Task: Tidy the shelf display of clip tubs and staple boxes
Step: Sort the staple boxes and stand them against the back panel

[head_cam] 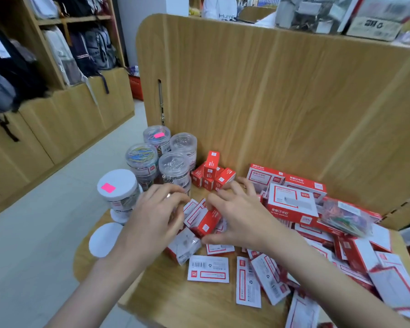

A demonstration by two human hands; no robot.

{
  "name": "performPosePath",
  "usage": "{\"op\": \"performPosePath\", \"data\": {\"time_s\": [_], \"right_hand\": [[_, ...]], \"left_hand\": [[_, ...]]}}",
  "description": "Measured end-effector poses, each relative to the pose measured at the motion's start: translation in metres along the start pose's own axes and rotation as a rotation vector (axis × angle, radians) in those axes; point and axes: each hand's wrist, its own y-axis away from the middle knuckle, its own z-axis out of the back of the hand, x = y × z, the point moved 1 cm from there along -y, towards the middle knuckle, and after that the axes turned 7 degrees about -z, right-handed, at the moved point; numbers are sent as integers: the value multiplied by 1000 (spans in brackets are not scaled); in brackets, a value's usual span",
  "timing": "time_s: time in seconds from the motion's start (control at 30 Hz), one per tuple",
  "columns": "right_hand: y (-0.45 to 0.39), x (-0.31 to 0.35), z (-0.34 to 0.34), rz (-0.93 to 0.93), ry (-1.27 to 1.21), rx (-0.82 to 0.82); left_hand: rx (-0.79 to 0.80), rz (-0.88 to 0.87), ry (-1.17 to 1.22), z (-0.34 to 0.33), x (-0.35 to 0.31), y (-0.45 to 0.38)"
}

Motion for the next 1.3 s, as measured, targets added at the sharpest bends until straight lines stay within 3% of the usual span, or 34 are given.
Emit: {"op": "performPosePath", "data": {"time_s": [0.13, 0.3, 0.43, 0.57, 0.67, 0.77, 0.87, 0.97, 1.1, 1.3], "right_hand": [[-1, 6, -1, -73, -83, 27], [-14, -20, 32, -254, -644, -117], [-43, -50, 37, -349, -426, -167], [-54, -50, 17, -282, -262, -150], [-49, -51, 6, -236, -230, -187], [-36, -54, 16, -243, -371, -270], [-17, -57, 28, -133, -416, -28], [-3, -57, 21, -97, -209, 190], [-2, -56, 12, -145, -21, 108], [2, -59, 11, -153, -32, 62]], "left_hand": [[-1, 27, -10, 0, 6, 2], [-20, 26, -9, -3, 8, 5], [-14, 50, -27, -3, 9, 8], [20, 54, -86, -2, 9, 12], [33, 63, -89, -2, 9, 12], [24, 52, -88, -3, 8, 13], [21, 53, -82, -4, 8, 13], [16, 53, -50, -4, 7, 11], [21, -10, -17, -8, 0, 3], [15, -47, 10, -13, -17, -6]]}}
